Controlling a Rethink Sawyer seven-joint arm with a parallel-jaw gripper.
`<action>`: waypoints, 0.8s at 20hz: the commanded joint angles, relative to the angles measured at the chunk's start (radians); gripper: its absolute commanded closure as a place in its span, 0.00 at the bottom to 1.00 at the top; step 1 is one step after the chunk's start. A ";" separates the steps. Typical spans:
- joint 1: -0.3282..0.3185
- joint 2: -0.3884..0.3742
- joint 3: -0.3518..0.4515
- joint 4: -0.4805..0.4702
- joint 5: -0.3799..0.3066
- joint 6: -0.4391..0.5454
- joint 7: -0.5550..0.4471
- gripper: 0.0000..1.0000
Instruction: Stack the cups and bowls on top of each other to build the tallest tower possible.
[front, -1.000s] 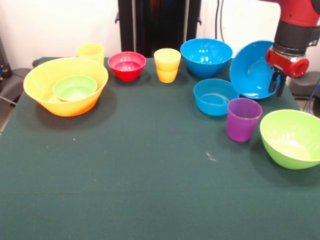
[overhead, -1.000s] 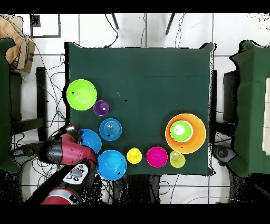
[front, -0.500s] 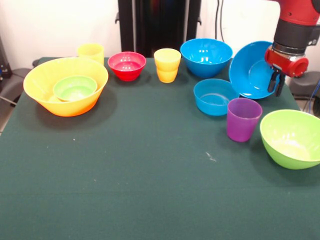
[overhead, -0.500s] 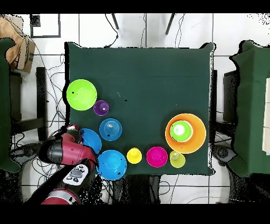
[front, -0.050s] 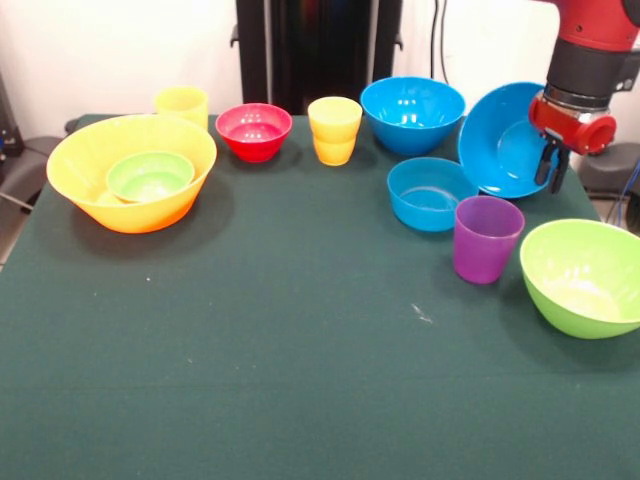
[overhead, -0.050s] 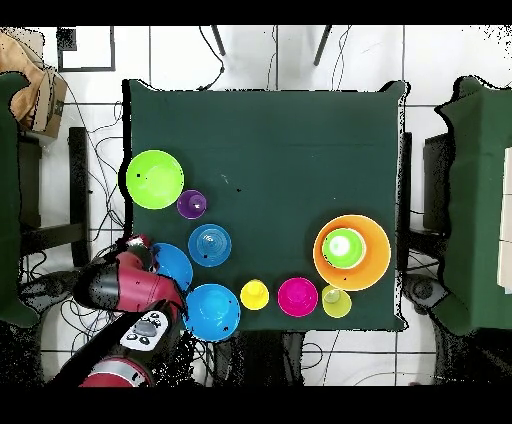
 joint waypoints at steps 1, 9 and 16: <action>-0.035 -0.188 0.042 0.057 0.007 0.170 0.140 1.00; -0.134 -0.407 0.082 0.211 -0.034 0.285 0.059 1.00; -0.186 -0.461 0.124 0.270 -0.045 0.278 0.027 1.00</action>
